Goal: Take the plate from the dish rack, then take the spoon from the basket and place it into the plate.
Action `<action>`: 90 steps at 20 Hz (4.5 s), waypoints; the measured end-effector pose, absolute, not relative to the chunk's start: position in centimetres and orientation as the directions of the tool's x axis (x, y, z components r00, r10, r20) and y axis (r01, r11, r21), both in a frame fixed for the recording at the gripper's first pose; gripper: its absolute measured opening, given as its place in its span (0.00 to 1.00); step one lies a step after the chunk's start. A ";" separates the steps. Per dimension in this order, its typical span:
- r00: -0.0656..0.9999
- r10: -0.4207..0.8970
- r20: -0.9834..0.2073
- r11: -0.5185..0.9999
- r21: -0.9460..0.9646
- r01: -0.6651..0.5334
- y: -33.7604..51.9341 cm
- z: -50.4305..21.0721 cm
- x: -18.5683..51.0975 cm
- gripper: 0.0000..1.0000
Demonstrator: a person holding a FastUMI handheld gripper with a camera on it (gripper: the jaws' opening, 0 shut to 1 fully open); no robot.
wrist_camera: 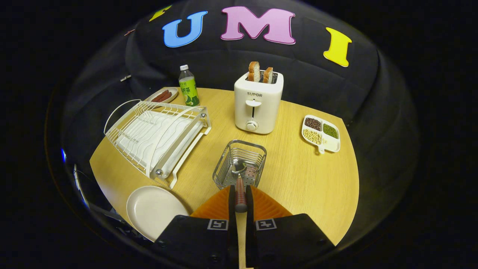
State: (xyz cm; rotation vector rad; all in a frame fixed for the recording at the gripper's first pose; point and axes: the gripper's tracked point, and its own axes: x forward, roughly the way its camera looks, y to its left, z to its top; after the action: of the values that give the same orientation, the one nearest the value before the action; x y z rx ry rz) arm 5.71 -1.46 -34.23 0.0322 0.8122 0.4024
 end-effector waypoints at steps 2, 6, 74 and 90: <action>0.622 0.355 -0.698 0.928 0.180 -0.327 -1.7 -33.7 5.5 0.12; 0.653 0.330 -0.682 0.940 0.172 -0.295 -2.7 -31.7 4.8 0.12; 0.558 0.418 -0.717 0.884 0.179 -0.432 9.1 -32.7 -11.8 1.00; 0.962 0.233 -0.143 0.972 0.022 -0.233 -2.3 -0.4 -0.3 0.98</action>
State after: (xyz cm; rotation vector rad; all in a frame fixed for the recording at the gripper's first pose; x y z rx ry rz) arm -0.33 -2.28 -0.42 0.0053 0.1456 0.2360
